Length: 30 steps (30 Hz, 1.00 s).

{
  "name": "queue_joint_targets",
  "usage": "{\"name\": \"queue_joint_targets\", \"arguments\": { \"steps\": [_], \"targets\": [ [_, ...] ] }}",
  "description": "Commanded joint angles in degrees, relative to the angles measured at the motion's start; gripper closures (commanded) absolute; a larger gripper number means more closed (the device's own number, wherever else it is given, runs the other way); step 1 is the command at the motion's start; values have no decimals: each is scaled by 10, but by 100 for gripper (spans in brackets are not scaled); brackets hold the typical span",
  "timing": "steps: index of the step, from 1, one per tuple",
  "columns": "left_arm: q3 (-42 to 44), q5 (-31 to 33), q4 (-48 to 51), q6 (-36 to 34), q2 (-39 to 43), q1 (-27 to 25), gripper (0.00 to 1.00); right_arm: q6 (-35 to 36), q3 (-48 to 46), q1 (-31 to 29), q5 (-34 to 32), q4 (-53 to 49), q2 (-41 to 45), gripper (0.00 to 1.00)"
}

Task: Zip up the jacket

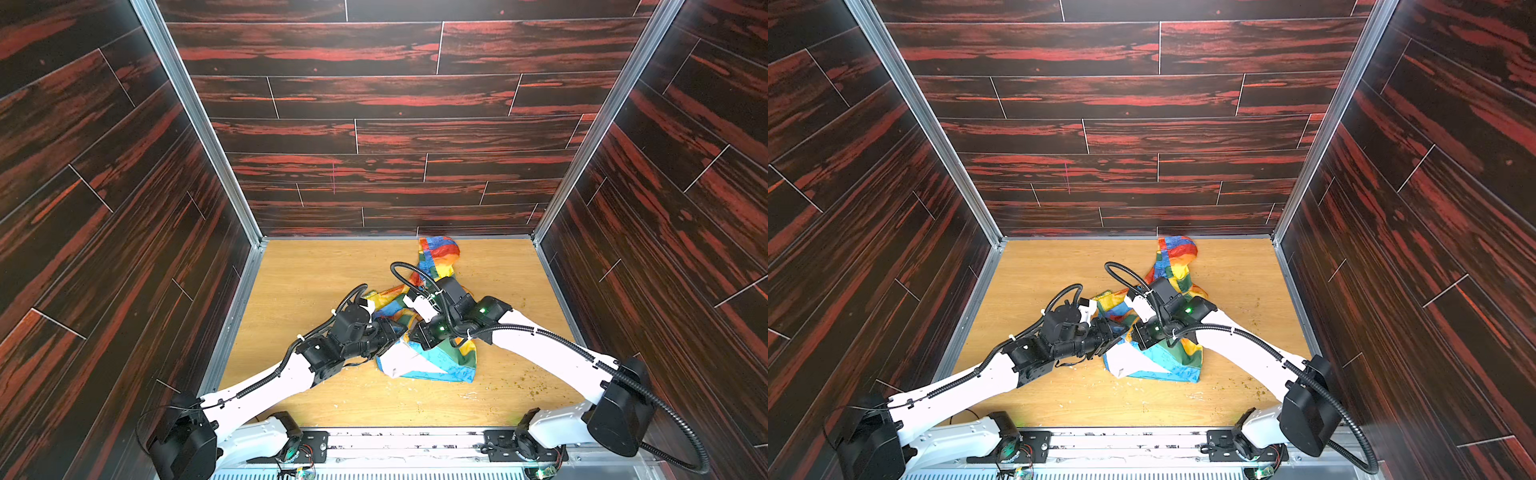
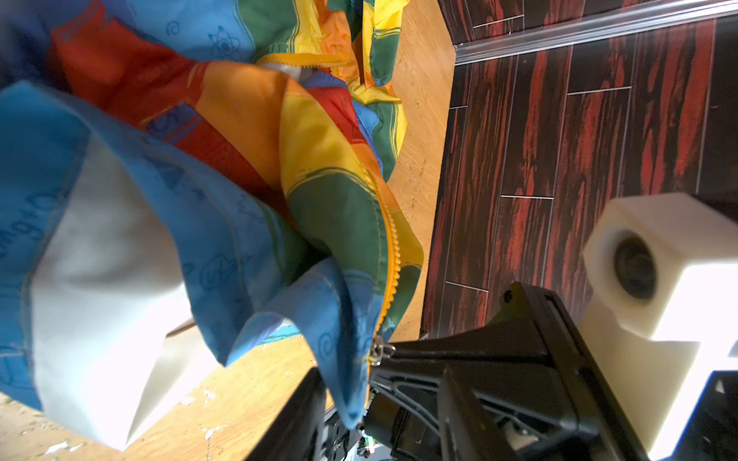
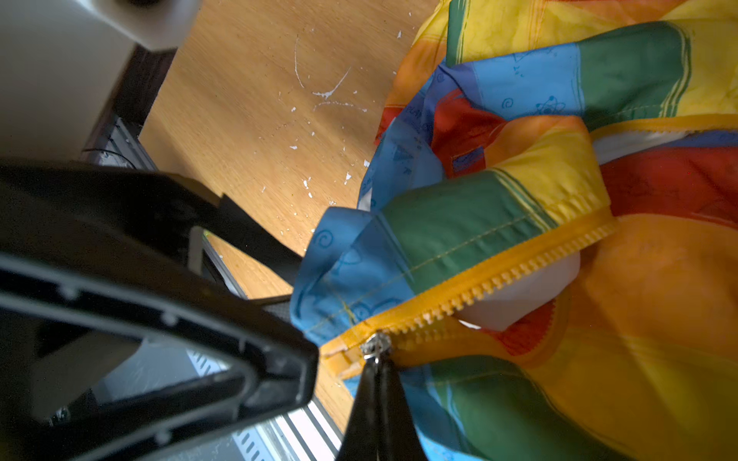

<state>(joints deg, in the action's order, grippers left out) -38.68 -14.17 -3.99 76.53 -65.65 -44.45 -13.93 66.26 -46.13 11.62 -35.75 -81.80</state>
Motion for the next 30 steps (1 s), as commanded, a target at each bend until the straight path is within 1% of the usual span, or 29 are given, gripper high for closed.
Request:
{"name": "queue_joint_targets", "arguments": {
  "steps": [1,4,10,12,15,17,19,24,30],
  "targets": [
    [18,4,-26,24,6,-3,52,-7,3,-3,13,12,-18,100],
    [27,5,-37,31,-1,-2,55,-8,2,-3,18,16,-19,100],
    [43,16,-93,51,-16,-3,60,-11,1,-3,24,18,-22,100],
    [44,22,-104,55,-18,-3,64,-11,0,-3,25,18,-22,100],
    [46,29,-108,56,-16,-3,73,-10,0,-3,25,19,-23,100],
    [51,33,-111,59,-15,-3,89,-11,-1,-3,23,18,-24,100],
    [54,32,-106,59,-12,-3,100,-9,1,-3,16,15,-26,100],
    [54,29,-54,36,7,-3,100,-1,12,0,-20,2,-34,100],
    [43,31,40,-4,50,-2,100,2,19,29,-56,-8,-40,100]
  ]
}}
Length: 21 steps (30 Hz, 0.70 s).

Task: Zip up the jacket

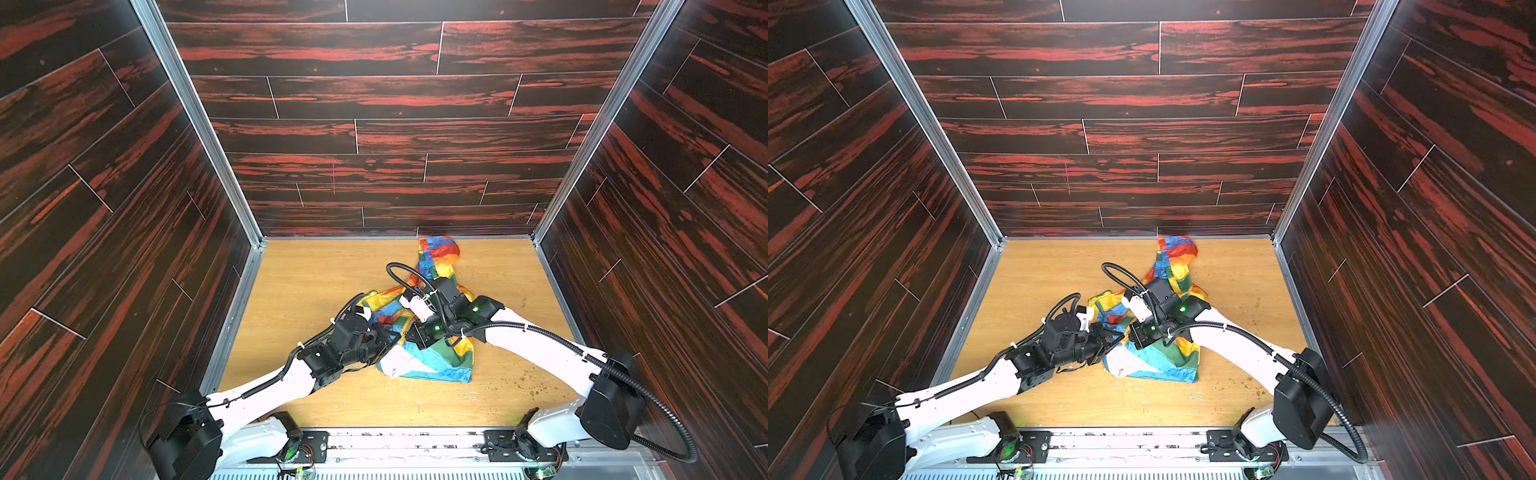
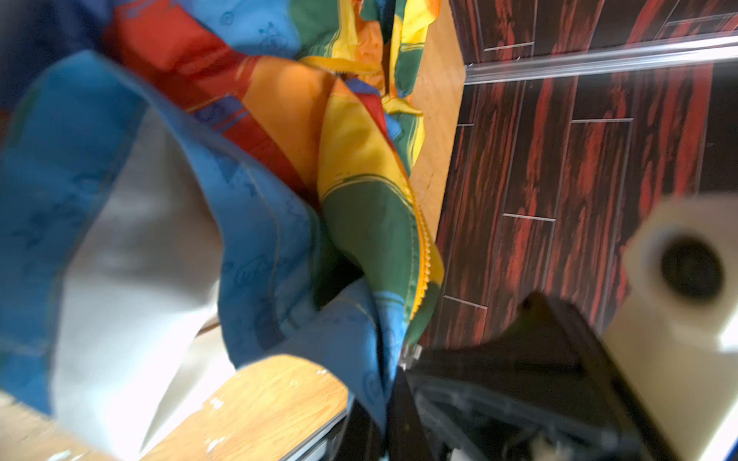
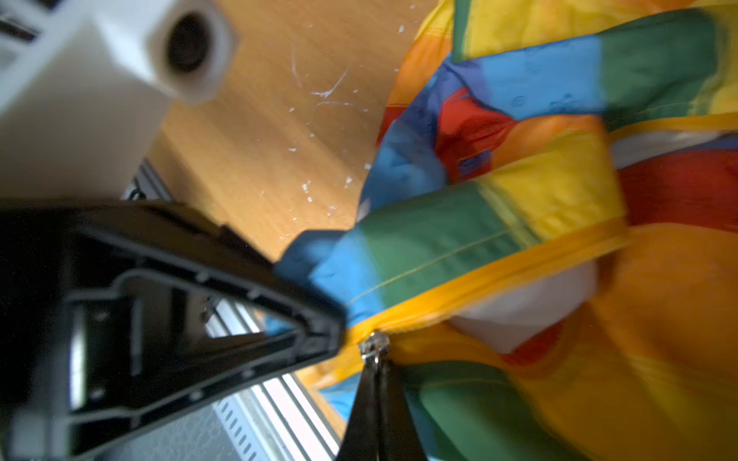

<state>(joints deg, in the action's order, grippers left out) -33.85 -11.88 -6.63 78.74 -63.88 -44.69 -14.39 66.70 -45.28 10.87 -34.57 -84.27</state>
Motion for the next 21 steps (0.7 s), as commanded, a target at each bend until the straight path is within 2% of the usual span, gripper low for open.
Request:
{"name": "queue_joint_targets", "arguments": {
  "steps": [1,9,10,12,14,16,21],
  "targets": [
    [-5,11,74,-28,39,0,100,6,15,26,-49,-20,-16,100],
    [-8,23,66,-38,56,2,100,3,24,31,-11,-14,-15,100],
    [-8,18,51,-37,52,3,92,2,26,31,-7,-13,-14,100],
    [-3,11,12,-34,46,3,67,0,28,31,1,-13,-13,100],
    [3,-1,-31,-29,37,3,50,-2,31,31,7,-13,-12,100],
    [-2,-19,-53,-31,24,3,43,-3,32,31,10,-12,-12,100],
    [-8,-45,-101,-31,-19,0,41,-4,36,31,16,-10,-14,100]
  ]
}}
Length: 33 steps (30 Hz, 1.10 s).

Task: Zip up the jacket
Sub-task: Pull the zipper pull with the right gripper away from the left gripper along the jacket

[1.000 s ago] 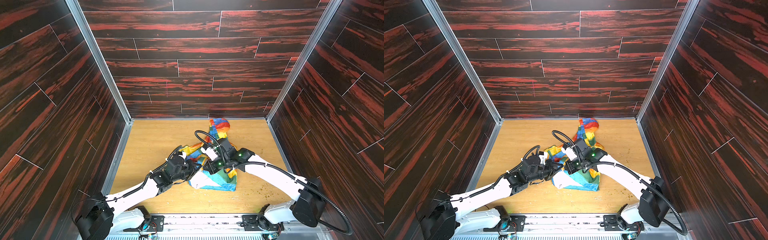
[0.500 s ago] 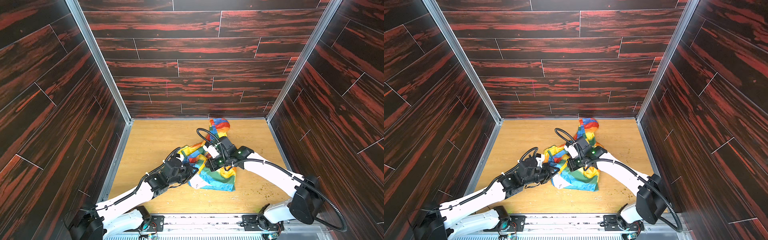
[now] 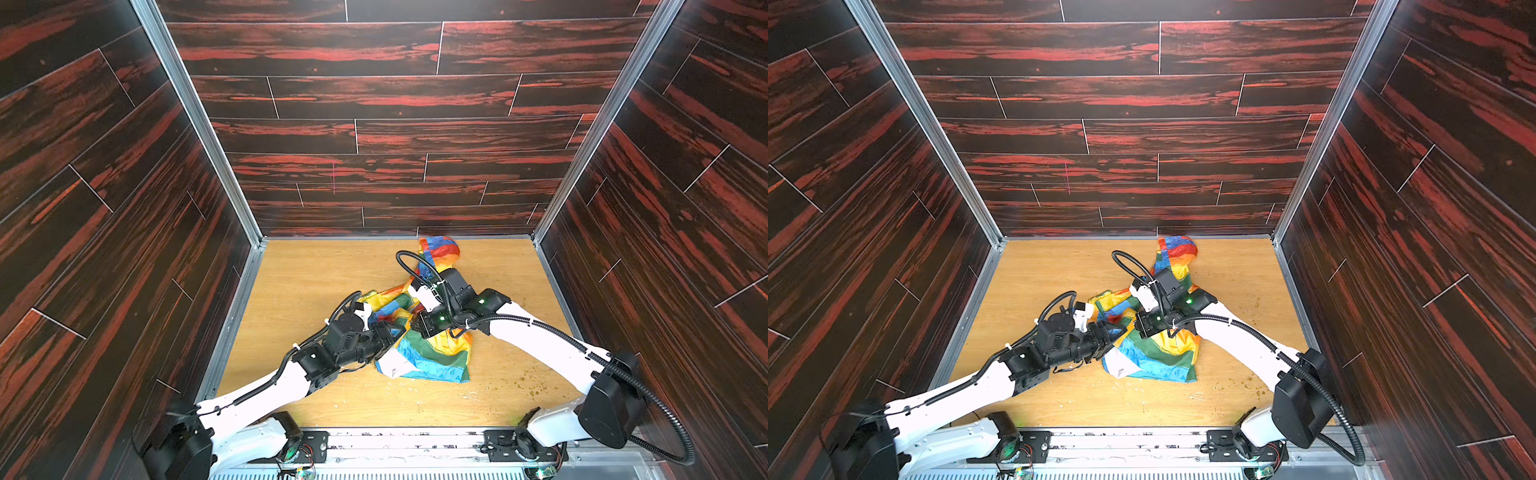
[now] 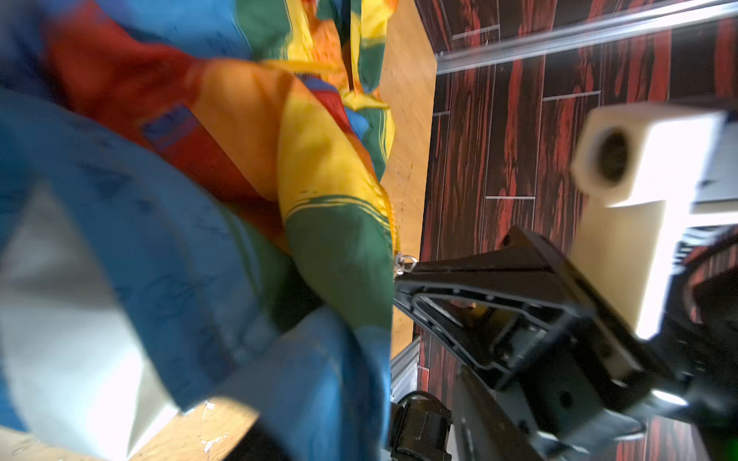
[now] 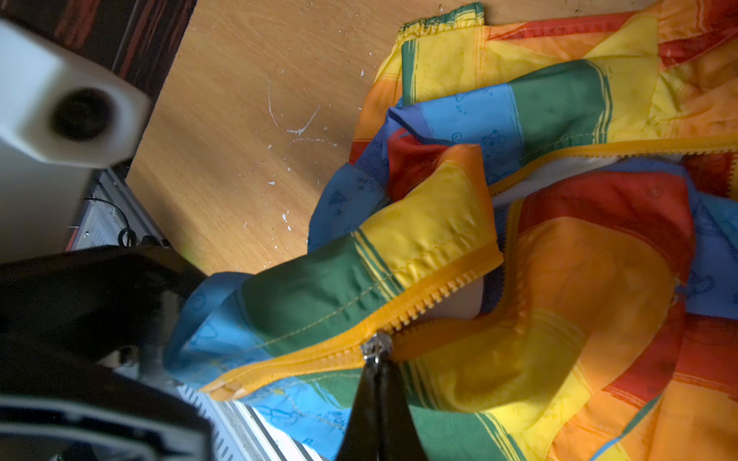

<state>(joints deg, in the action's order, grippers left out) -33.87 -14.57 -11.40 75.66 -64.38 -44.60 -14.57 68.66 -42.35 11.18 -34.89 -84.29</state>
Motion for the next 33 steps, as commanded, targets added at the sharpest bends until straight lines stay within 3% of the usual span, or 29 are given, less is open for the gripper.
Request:
{"name": "queue_joint_targets", "arguments": {
  "steps": [1,4,6,9,11,18,25,33],
  "targets": [
    [-6,-17,-60,1,-19,0,41,-1,16,1,14,-7,-14,100],
    [-8,-17,-65,1,-31,-1,45,-1,16,2,11,-7,-14,100],
    [-9,-9,-58,-1,-30,0,59,-1,16,2,8,-8,-13,100],
    [-14,19,-19,-12,-13,0,90,-1,16,3,-7,-8,-14,100],
    [-20,45,26,-26,5,5,100,-2,16,8,-15,-5,-13,100],
    [-139,44,248,-169,14,109,100,-14,41,83,-4,31,-17,100],
    [-379,73,402,-346,-106,175,100,-42,99,164,18,69,-26,100],
    [-709,128,516,-466,-286,217,100,-78,162,243,11,84,-14,100]
  ]
}}
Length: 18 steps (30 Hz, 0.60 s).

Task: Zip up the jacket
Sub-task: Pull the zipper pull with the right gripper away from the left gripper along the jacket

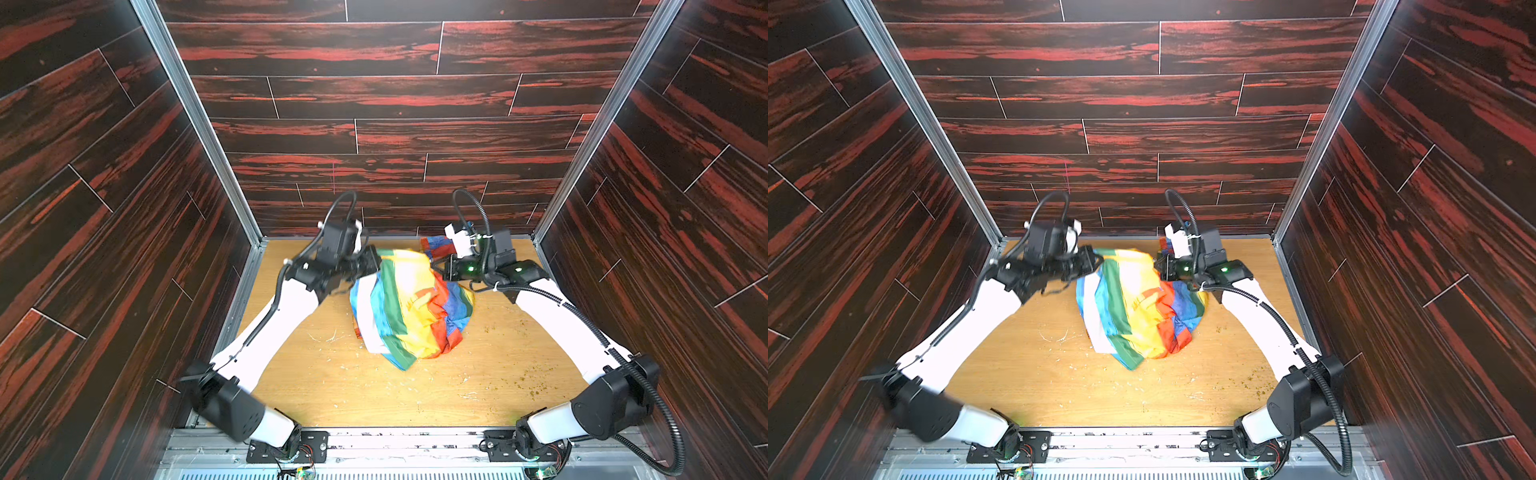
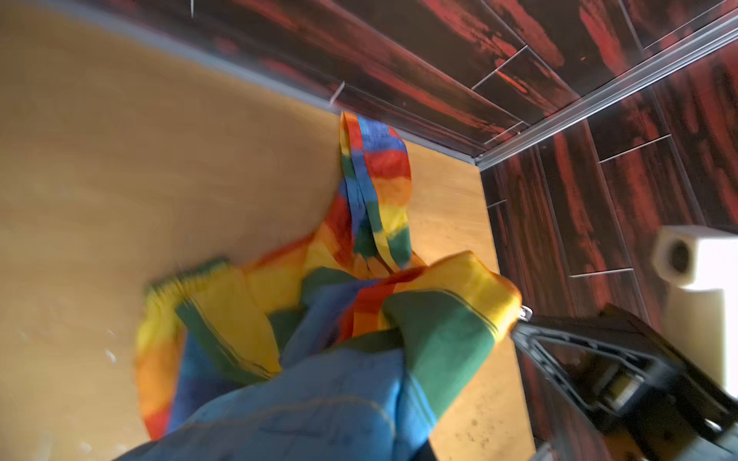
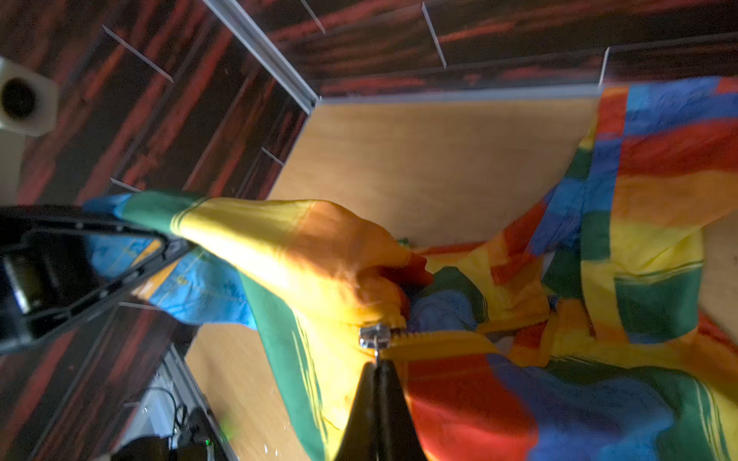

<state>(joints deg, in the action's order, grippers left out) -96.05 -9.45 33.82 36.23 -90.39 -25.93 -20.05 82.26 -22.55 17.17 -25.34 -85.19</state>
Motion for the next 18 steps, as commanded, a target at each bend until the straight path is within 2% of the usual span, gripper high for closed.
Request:
{"name": "queue_joint_targets", "arguments": {
  "steps": [1,5,9,11,12,14,18],
  "targets": [
    [-146,74,68,-81,-56,33,100,-29,39,58,-52,-12,-1,100],
    [-395,-7,77,-89,-187,32,100,-39,83,88,-104,-1,35,100],
    [-660,-83,102,-79,-304,27,100,-22,123,94,-169,8,84,100],
    [-724,-103,106,-73,-324,27,100,-12,138,94,-193,12,102,100],
    [-722,-106,106,-74,-317,27,100,-7,143,93,-198,13,108,100],
    [-663,-101,105,-79,-281,27,100,0,151,93,-194,10,108,100],
    [-423,-48,79,-94,-178,32,100,-2,118,93,-148,-4,88,100]
  ]
}}
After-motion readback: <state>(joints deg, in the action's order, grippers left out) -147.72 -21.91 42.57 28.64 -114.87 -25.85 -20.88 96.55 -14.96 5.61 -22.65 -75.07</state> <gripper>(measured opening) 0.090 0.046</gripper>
